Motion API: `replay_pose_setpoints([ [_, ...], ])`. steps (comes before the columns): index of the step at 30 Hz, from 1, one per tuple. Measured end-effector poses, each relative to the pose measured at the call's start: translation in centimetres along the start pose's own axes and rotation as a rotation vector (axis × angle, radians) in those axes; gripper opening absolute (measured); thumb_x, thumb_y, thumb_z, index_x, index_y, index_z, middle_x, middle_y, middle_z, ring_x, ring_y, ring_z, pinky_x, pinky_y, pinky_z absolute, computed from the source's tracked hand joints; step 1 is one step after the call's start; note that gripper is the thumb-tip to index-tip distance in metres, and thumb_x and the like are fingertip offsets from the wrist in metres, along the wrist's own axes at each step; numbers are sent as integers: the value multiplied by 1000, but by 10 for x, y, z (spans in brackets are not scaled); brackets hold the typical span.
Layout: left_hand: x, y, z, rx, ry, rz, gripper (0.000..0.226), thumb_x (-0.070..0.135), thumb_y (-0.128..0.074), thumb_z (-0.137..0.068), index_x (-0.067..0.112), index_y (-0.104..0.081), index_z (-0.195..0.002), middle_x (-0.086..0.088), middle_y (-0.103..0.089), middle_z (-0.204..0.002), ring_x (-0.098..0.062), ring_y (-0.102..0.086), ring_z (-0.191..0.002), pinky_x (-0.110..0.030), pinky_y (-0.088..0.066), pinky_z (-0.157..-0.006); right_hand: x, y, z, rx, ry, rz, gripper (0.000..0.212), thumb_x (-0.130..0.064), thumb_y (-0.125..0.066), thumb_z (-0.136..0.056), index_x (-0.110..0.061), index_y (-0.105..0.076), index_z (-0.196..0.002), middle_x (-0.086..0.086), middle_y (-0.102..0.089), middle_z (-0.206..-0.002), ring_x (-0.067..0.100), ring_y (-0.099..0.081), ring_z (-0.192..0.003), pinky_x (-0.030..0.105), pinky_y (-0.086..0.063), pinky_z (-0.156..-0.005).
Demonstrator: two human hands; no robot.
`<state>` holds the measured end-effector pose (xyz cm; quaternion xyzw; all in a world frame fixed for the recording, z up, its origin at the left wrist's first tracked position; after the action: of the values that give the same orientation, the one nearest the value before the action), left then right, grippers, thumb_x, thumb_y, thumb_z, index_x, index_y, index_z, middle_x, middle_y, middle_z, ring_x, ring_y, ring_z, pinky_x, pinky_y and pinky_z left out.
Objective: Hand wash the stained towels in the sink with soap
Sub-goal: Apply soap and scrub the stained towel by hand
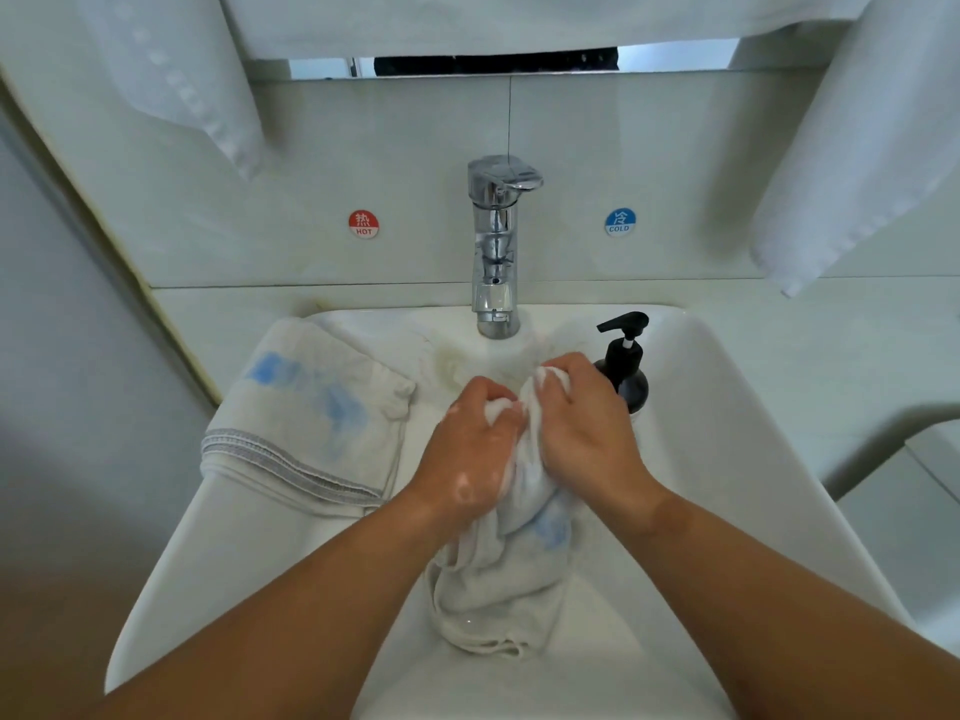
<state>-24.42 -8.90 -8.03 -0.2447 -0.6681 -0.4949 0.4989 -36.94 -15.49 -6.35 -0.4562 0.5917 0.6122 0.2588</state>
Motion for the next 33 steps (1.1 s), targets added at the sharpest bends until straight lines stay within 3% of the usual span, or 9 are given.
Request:
replay_pose_setpoints([
  [3,5,16,-6,172,-12,212,8,23,-55,-101,25,-61,-106,9,-66,-96,-10,-63,-93,-22,-50,-80,16,-20,9,-209,-39,206,27,-29,-39,-106,-11,-57,-99,9,-65,-101,30,-61,-101,37,-46,-83],
  [6,-6,28,-7,301,60,27,11,22,-49,-102,20,-58,-108,6,-62,-95,-21,-61,-96,-31,-48,-84,-1,-32,23,-250,51,204,21,-31,-43,-105,-13,-53,-103,8,-65,-101,26,-61,-95,35,-43,-75],
  [11,-7,-2,-3,30,3,-49,16,29,-45,-104,22,-59,-107,1,-67,-104,-20,-63,-100,-39,-50,-89,-11,-3,-1,30,78,20,16,-28,-47,-105,-17,-59,-104,1,-66,-91,21,-61,-90,35,-47,-82],
  [15,6,14,-6,179,-24,221,8,23,-54,-102,28,-60,-103,9,-66,-94,-10,-64,-92,-24,-52,-81,13,-22,5,-182,20,213,28,-26,-37,-106,-15,-56,-89,3,-64,-92,24,-58,-88,34,-42,-78],
  [17,-1,27,-10,280,36,115,9,22,-51,-102,23,-59,-106,10,-63,-92,-17,-63,-96,-29,-50,-85,12,-35,20,-258,12,233,23,-30,-40,-106,-15,-52,-94,5,-63,-97,25,-59,-91,33,-39,-73],
  [23,7,1,5,39,-52,-59,12,29,-48,-103,23,-58,-108,5,-66,-99,-15,-62,-95,-32,-47,-80,-7,3,-1,53,84,-14,14,-27,-49,-104,-19,-60,-100,-4,-65,-87,15,-62,-86,29,-43,-73],
  [27,22,20,1,202,-104,186,9,25,-58,-100,29,-62,-107,12,-67,-92,-2,-64,-86,-20,-50,-76,14,-15,8,-170,-15,191,30,-25,-40,-106,-9,-58,-88,11,-65,-91,32,-62,-93,38,-47,-77],
  [30,9,31,-4,291,-9,-38,13,24,-50,-102,20,-58,-111,5,-64,-98,-18,-61,-98,-28,-42,-79,2,-31,25,-239,30,202,22,-30,-43,-105,-12,-54,-100,8,-64,-98,26,-61,-93,35,-43,-73],
  [33,3,15,-1,118,-37,-256,16,26,-42,-106,18,-55,-109,-3,-66,-101,-27,-62,-98,-32,-42,-77,-18,-13,16,-58,108,28,10,-28,-52,-103,-19,-56,-100,0,-64,-91,16,-61,-86,32,-46,-75],
])
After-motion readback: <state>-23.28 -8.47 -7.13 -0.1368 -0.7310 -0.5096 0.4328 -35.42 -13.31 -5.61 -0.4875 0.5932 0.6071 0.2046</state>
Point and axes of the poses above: each hand's wrist, its own z-axis away from the middle knuckle, its own y-axis out of the back of the hand, x = y × z, the point moved 9 cm from there along -z, towards the middle knuckle
